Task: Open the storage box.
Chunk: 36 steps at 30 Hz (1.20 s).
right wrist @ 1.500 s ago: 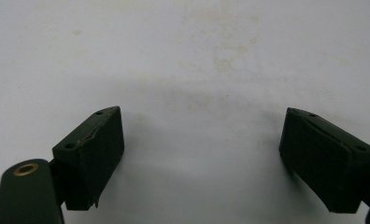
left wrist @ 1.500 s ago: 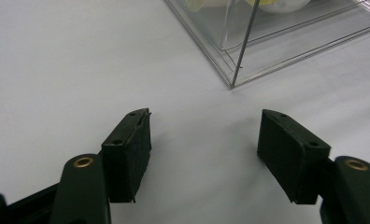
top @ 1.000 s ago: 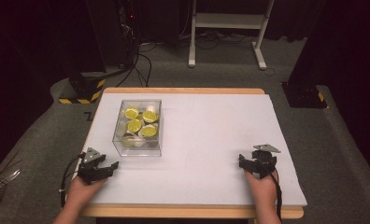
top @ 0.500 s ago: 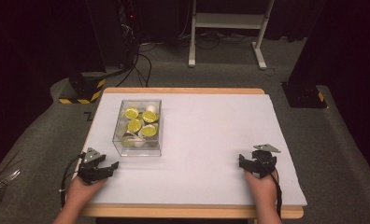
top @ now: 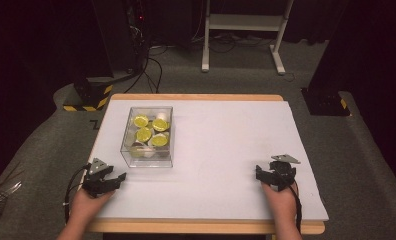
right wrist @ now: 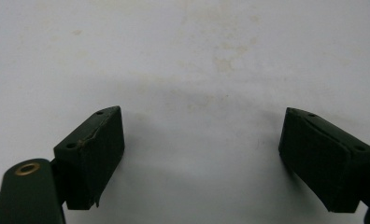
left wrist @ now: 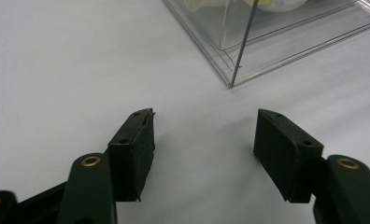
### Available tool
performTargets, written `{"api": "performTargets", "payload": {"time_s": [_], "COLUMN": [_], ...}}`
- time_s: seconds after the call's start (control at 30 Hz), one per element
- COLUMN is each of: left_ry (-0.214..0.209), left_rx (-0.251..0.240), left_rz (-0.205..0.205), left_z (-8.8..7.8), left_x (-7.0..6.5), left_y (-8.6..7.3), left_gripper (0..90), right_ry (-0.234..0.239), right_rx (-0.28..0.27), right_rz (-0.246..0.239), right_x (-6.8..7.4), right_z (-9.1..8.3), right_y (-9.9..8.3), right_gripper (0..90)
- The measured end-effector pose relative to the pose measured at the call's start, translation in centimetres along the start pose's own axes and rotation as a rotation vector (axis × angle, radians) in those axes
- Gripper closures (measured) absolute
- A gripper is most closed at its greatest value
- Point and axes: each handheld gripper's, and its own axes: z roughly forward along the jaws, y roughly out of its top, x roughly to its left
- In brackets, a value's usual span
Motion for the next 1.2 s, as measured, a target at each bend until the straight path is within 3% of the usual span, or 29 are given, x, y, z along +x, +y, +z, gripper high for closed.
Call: {"api": "performTargets", "payload": {"time_s": [0.27,0.5,0.67,1.0,1.2], "left_ry": [-0.023,-0.072,-0.102,-0.121,-0.125], "left_rx": [-0.042,-0.091,-0.095,-0.141,-0.153], "left_rz": [-0.018,-0.026,-0.036,-0.028,0.004], "left_z": [-0.8,-1.4,-1.4,-2.1,-2.2], "left_x": [0.2,-0.1,-0.3,-0.8,-1.5], "left_y": [0.1,0.3,0.4,0.9,1.1], "left_gripper": [39.4,39.4,37.9,35.9,36.7], "right_ry": [0.0,0.0,0.0,-0.001,-0.003], "right_rx": [0.0,-0.001,-0.001,0.0,-0.001], "right_rz": [-0.002,-0.003,-0.003,-0.004,-0.003], "right_x": [0.0,0.0,0.0,0.0,0.1], "right_z": [0.0,0.0,0.0,0.0,0.0], "right_y": [0.0,0.0,0.0,0.0,0.0], "right_gripper": [14.3,14.3,14.4,14.5,14.7]}}
